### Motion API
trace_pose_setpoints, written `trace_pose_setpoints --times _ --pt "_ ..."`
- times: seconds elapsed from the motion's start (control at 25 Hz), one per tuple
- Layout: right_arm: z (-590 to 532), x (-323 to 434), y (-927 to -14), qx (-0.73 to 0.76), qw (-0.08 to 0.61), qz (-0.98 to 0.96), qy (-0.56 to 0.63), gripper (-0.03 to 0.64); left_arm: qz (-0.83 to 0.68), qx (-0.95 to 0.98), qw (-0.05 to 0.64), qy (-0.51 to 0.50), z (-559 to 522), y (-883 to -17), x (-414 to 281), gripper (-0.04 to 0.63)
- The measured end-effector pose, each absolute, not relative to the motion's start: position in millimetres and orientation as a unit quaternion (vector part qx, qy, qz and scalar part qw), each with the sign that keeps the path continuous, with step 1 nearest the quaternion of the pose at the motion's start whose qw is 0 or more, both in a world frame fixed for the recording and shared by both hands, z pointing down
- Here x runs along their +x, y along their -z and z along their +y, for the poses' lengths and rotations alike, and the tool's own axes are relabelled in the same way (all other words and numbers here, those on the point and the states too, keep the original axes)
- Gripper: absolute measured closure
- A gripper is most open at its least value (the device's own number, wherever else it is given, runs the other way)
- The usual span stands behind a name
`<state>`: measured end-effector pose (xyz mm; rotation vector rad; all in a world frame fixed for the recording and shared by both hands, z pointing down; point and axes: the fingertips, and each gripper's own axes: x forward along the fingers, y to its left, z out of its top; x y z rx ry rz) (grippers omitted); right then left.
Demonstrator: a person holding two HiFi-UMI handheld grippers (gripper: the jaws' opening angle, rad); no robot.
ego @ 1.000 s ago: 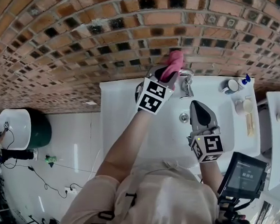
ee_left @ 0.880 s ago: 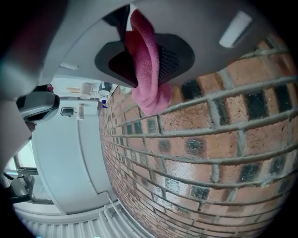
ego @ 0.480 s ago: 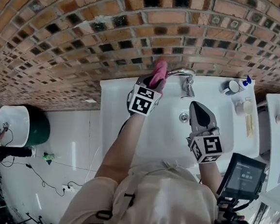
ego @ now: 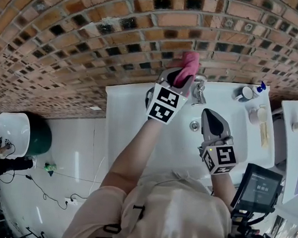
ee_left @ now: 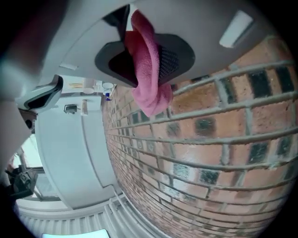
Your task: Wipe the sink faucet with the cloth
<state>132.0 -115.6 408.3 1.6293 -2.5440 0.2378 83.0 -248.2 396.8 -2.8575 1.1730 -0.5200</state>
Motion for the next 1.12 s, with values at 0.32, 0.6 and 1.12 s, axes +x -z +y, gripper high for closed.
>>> trace_pose_setpoints --times 0.32,0.6,1.12 --pt "-117 142 -413 0.545 0.059 -0.832 -0.084 0.635 0.389 -0.899 0.000 0.201 -250 -438 64 0.486" --pt "-115 130 -422 0.531 0.065 -0.840 -0.092 0.635 0.420 -0.871 -0.079 0.242 -251 -503 15 0.488" --pt "-115 135 -421 0.535 0.065 -0.838 -0.092 0.635 0.413 -0.902 -0.046 0.118 -238 -411 66 0.488"
